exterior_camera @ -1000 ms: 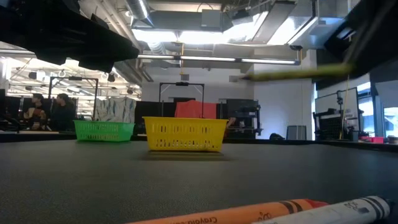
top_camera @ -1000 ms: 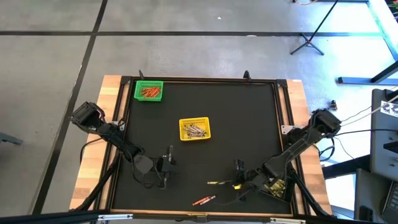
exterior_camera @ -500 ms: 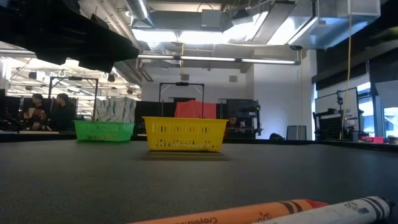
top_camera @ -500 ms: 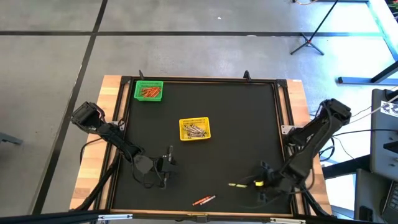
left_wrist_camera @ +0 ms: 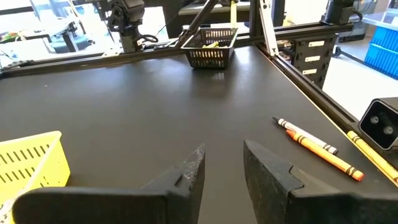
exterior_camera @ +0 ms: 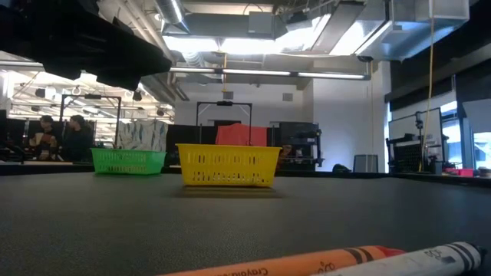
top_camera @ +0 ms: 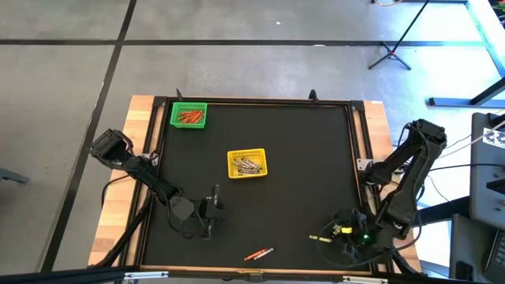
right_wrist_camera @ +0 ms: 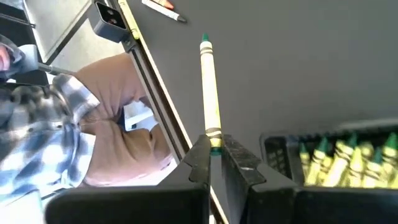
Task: Sort crayons
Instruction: Put the green crayon into the black bin
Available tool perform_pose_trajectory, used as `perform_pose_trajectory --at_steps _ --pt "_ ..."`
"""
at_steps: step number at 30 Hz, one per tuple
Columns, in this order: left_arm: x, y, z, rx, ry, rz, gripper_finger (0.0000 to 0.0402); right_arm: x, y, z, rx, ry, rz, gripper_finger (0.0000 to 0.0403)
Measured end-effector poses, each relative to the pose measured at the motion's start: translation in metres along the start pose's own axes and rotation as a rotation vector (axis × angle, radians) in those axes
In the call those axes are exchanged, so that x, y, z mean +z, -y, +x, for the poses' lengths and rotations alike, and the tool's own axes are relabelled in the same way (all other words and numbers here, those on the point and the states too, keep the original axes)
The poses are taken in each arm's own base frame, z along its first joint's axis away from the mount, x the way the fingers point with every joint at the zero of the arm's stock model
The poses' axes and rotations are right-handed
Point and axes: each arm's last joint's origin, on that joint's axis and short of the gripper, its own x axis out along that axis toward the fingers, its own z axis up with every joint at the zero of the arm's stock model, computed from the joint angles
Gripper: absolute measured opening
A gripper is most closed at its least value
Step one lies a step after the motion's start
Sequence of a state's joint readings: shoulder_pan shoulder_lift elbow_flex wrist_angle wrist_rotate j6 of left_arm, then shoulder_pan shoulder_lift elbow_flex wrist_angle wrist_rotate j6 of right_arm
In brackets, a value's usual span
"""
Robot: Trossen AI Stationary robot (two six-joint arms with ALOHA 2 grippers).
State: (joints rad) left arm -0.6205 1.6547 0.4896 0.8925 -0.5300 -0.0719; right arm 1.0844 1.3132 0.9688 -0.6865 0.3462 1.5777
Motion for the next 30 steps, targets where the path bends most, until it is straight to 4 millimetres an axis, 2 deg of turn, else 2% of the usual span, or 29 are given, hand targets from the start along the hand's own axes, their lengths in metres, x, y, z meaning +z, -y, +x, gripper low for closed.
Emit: perform_pose_trajectory --at_steps 6,12,22,30 --pt "0.001 0.0 0.0 -0.001 0.008 -0.005 0.0094 -0.007 0.01 -0.014 -0.043 -0.026 0.055 0.0017" --pt "0.002 0.0 0.0 -0.002 0.021 -0.015 0.0094 -0.012 0.018 -0.029 -0.083 -0.145 0.216 0.0017" --pt "0.003 0.0 0.0 -0.002 0.025 -0.018 0.0094 -0.01 0.027 -0.042 -0.145 -0.249 0.313 0.0017" --pt "0.003 0.0 0.0 -0.001 0.025 -0.018 0.0094 -0.002 0.036 -0.059 -0.136 -0.257 0.38 0.0017"
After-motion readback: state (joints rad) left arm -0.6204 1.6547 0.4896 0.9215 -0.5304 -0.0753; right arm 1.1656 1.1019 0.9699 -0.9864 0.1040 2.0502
